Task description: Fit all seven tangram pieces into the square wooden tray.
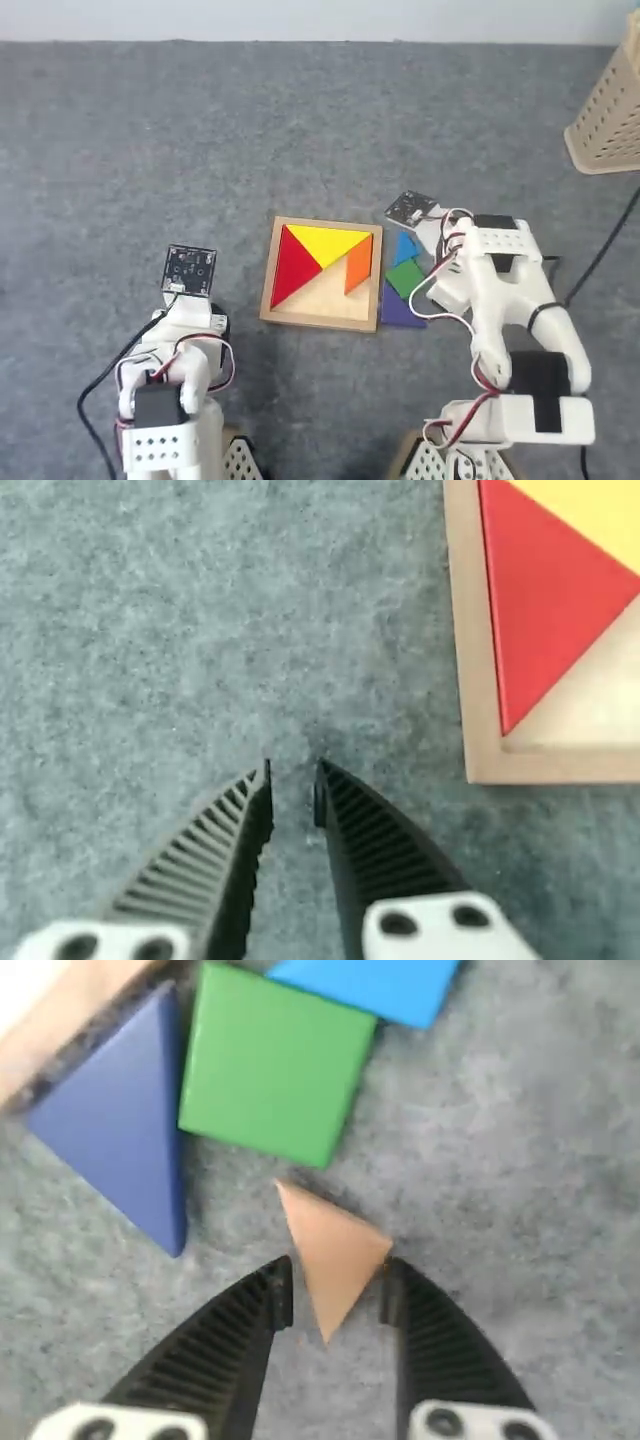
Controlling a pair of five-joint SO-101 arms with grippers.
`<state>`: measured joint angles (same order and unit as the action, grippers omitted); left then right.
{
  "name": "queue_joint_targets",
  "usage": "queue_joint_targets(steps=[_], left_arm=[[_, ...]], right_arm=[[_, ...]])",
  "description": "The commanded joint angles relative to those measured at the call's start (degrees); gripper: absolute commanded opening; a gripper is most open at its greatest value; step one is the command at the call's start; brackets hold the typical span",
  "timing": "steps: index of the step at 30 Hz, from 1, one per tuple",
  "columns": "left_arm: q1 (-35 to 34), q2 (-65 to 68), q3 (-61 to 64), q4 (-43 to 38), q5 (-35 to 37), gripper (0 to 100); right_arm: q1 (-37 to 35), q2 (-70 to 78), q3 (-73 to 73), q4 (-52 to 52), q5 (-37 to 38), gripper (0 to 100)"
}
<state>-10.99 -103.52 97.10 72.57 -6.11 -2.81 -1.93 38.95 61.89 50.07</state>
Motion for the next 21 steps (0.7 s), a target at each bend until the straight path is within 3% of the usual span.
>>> queue_joint_targets(steps=[1,9,21], left_arm=[[0.2,-1.2,-0.6,0.0,0.4,7],[0.2,-1.2,-0.6,0.0,0.4,7],[0.2,-1.2,-0.6,0.0,0.4,7]], right_arm=[[-1.9,2.2,-0.3,-1.8,1.0,17.9],[2.8,1.7,-6.1,-2.4,-3.4,1.0],[-2.2,-10.0,-14.9,9.9,-3.7,0.9]])
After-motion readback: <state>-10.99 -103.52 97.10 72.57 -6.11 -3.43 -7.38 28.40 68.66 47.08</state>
